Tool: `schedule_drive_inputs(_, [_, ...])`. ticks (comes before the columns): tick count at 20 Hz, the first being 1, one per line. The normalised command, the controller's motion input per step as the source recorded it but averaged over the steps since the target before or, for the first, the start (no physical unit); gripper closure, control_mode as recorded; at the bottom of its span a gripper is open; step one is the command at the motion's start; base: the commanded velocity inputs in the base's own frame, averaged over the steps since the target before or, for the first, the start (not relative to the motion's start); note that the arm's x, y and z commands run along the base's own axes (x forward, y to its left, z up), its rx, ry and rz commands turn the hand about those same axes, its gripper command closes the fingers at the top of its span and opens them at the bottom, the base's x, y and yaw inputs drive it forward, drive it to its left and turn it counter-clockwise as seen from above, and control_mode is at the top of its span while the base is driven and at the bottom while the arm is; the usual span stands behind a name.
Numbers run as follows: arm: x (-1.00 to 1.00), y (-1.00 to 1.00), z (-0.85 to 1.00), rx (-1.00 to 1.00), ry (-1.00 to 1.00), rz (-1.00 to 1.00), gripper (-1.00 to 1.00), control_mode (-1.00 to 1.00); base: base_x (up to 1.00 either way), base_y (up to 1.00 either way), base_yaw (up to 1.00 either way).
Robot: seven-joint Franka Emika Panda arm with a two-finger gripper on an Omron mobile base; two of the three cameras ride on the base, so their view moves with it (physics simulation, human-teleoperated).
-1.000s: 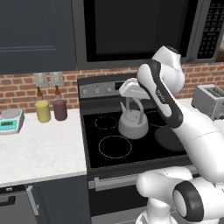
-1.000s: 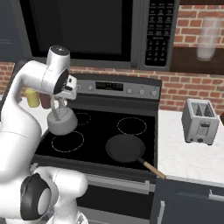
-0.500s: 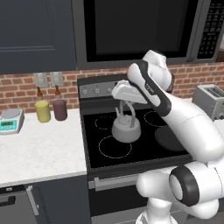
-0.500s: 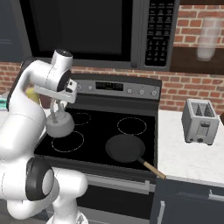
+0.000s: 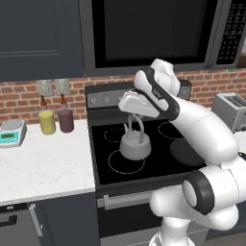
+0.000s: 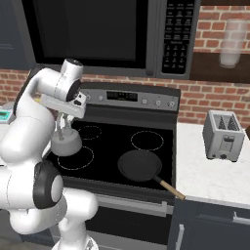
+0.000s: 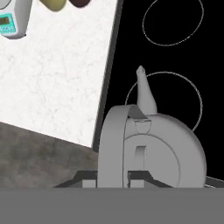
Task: Pick the kettle from the counter and place it on a stove burner. Then turn the burner on.
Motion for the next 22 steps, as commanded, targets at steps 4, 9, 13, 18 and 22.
schedule_drive_inputs(4, [-0.21, 0.00, -0.15, 0.00, -0.09, 0.00, 1.00, -1.00, 0.00, 0.00, 0.00])
schedule_drive_inputs(9, [-0.19, 0.00, -0.41, 0.00, -0.05, 0.00, 1.00, -1.00, 0.00, 0.00, 0.00])
schedule_drive_inputs(13, [-0.05, 0.00, -0.49, 0.00, -0.02, 0.00, 1.00, -1.00, 0.00, 0.00, 0.00])
schedule_drive_inputs(18, [0.00, 0.00, -0.31, 0.00, 0.00, 0.00, 1.00, -1.00, 0.00, 0.00, 0.00])
schedule_drive_inputs(22, [0.14, 0.00, -0.20, 0.00, 0.00, 0.00, 1.00, -1.00, 0.00, 0.00, 0.00])
